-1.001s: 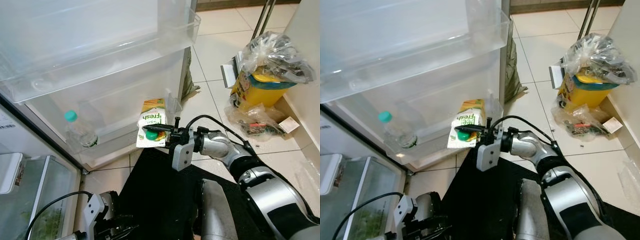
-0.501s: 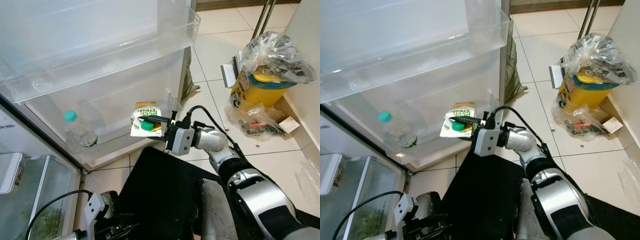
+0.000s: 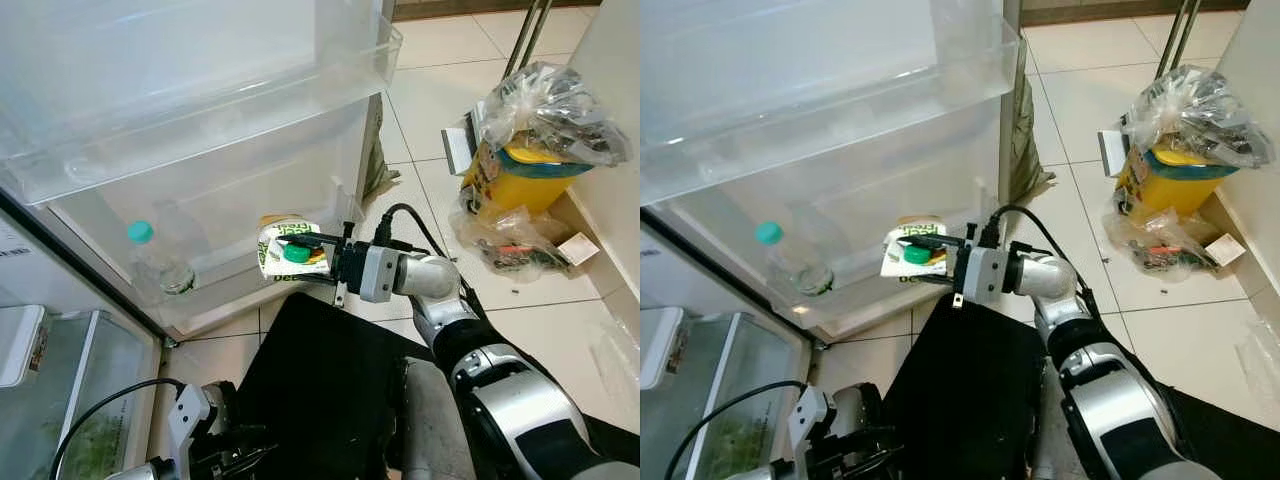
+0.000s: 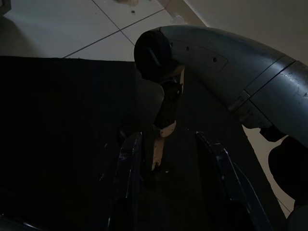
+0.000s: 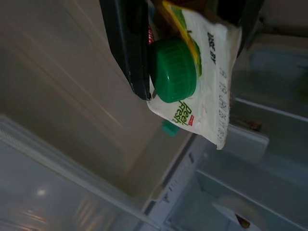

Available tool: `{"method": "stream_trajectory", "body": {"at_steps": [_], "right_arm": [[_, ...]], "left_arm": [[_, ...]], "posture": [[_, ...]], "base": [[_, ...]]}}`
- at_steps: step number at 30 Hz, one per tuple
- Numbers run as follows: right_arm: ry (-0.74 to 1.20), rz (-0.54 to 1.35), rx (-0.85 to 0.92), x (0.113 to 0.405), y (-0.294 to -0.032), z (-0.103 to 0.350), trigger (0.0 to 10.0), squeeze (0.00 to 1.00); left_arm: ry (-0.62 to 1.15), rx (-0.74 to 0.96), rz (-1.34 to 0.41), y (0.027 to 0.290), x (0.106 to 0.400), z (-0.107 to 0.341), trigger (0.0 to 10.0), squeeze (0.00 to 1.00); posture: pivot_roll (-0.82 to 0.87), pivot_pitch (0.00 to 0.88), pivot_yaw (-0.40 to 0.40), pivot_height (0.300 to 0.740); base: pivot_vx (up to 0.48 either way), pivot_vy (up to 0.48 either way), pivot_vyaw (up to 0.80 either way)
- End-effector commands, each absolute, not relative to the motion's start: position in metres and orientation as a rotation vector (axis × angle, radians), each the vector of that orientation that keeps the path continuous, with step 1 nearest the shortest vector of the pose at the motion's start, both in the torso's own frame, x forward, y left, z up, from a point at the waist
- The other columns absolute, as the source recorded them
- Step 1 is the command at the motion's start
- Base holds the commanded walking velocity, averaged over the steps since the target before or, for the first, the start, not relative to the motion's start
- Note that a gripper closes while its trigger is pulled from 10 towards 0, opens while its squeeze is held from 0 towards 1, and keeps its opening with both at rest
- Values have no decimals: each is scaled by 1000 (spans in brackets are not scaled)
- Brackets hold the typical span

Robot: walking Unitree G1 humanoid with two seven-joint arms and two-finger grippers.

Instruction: Restocking fridge

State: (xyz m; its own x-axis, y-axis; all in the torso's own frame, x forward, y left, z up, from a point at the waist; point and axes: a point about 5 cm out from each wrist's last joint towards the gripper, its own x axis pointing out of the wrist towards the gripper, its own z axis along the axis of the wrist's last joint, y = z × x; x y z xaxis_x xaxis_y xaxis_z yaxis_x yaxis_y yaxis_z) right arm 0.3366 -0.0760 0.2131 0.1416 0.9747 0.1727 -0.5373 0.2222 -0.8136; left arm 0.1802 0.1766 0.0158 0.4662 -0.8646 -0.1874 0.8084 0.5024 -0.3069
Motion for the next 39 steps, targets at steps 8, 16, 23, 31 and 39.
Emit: {"method": "stream_trajectory", "body": {"at_steps": [8,16,23,31,39], "right_arm": [[-938,1089,-712,344,-83,246,10000,0],[-1005,1037,-727,343,-77,254,10000,0],[-969,1077,-741,340,-69,238,10000,0],[-942,1097,-850,338,-65,224,10000,0],[-923,1062,-902,341,-71,223,10000,0]], "left_arm": [[375,-198,-1027,179,170,9,10000,0],[373,-200,-1032,177,170,9,10000,0],[374,-199,-1033,178,168,10,10000,0],[350,-206,-1024,186,158,22,10000,0],[131,-230,-991,181,192,67,10000,0]], "posture": [[111,336,36,450],[116,339,39,450],[130,352,40,450],[171,393,64,450],[166,418,61,450]], "base": [[0,0,0],[0,0,0],[0,0,0],[0,0,0],[0,0,0]]}}
